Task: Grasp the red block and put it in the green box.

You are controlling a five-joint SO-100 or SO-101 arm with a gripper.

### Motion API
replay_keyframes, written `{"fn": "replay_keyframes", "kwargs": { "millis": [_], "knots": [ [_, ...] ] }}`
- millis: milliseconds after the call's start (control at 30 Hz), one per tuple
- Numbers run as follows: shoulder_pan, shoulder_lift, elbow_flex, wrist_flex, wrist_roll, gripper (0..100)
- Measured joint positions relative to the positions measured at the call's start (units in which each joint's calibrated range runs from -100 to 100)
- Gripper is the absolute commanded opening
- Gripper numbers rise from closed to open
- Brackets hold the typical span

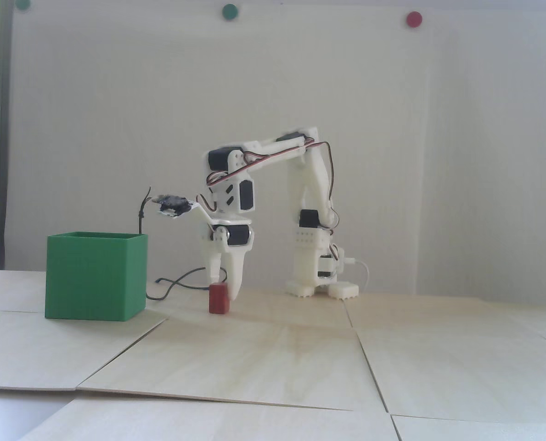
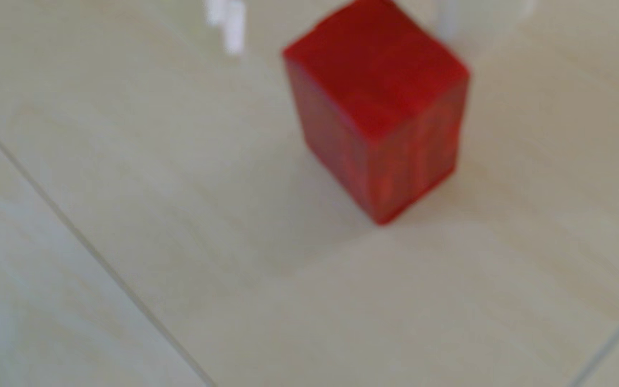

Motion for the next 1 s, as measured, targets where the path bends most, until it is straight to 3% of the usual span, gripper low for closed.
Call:
{"fn": "replay_keyframes", "kwargs": {
  "millis": [233, 1000],
  "knots": [
    [0.1, 0.0, 0.0, 0.0, 0.0, 29],
    [0.2, 6.5, -2.2, -8.0, -9.1, 29]
  ]
}}
